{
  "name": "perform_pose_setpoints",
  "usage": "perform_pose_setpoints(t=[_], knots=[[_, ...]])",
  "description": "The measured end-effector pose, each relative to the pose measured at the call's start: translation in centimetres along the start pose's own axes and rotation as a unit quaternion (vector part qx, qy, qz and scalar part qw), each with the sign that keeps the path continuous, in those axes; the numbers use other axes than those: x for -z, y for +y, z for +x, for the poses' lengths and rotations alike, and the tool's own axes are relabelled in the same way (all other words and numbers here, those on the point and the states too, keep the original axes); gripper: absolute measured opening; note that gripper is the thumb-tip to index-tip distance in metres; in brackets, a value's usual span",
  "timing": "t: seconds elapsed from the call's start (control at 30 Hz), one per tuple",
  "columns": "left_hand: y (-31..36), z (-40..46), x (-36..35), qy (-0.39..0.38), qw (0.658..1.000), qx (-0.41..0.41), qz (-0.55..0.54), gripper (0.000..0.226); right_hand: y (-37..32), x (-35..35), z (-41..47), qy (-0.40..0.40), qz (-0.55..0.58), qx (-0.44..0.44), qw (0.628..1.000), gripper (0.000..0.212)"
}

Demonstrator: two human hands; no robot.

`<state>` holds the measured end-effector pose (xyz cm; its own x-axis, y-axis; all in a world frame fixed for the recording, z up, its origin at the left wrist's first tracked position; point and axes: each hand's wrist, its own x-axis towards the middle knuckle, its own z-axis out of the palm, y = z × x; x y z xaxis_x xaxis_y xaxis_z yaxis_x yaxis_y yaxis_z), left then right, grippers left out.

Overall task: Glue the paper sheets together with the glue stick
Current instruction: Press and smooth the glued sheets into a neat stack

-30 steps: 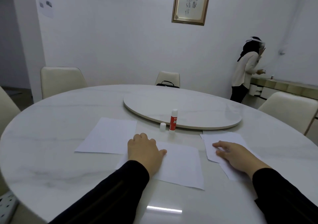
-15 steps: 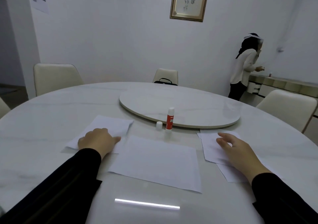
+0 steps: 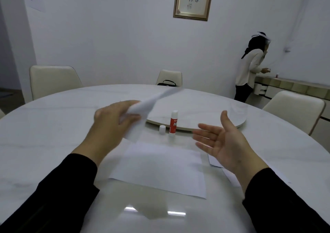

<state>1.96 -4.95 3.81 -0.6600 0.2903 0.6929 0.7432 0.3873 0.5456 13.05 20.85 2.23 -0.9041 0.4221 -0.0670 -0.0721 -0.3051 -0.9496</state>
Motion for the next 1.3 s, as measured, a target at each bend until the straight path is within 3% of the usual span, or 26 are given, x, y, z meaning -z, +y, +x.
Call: perform_pose_setpoints(t=[0.07,0.13,0.23,0.33,0.4,0.47,0.57,0.63,0.77,0.9,1.3], knots=[[1.2,-0.2,-0.4,-0.077,0.993,-0.082,0.04,0.03,-0.9,-1.1,-0.3,-0.083,0.049,-0.075,0.992,0.098],[1.8,-0.6,-1.0,-0.14,0.979,-0.131,0.073,0.031,-1.7,-1.7,-0.7,-0.139,0.056,-0.093,0.984,0.097],[1.8,-1.3,-1.9,-0.202,0.963,-0.16,0.083,0.031,-2.5,-2.4,-1.1,-0.141,0.036,-0.079,0.986,0.05],[1.1,-1.3,-2.0,-0.209,0.961,-0.168,0.073,0.048,-2.6,-2.4,-1.3,-0.044,-0.056,-0.022,0.997,0.015],[0.8,-1.2,-1.6,-0.168,0.979,-0.108,0.039,0.065,-2.9,-2.0,-1.6,-0.014,-0.049,0.011,0.999,0.008],[1.0,-1.2,-1.3,-0.117,0.99,0.04,-0.075,0.069,-3.5,-1.3,-1.8,0.0,-0.021,0.026,0.999,0.014],[1.3,-0.9,-1.4,-0.101,0.916,0.237,-0.308,0.053,-3.5,-1.2,-2.1,-0.006,-0.014,0.036,0.999,0.007],[1.1,-0.4,-1.2,-0.074,0.898,0.29,-0.321,0.028,-3.1,-1.4,-2.2,0.006,-0.015,0.049,0.999,0.004],[0.1,-0.4,-0.3,-0.079,0.898,0.345,-0.259,0.002,-0.8,-1.6,-2.1,0.064,-0.109,0.084,0.988,0.007],[-0.9,-1.7,-0.1,-0.093,0.909,0.369,-0.169,0.007,2.0,-1.3,-1.7,0.094,-0.246,0.054,0.963,0.007],[-2.5,-3.8,-0.3,-0.106,0.914,0.383,-0.082,0.014,3.9,-1.2,-1.6,0.139,-0.344,0.057,0.927,0.012]])
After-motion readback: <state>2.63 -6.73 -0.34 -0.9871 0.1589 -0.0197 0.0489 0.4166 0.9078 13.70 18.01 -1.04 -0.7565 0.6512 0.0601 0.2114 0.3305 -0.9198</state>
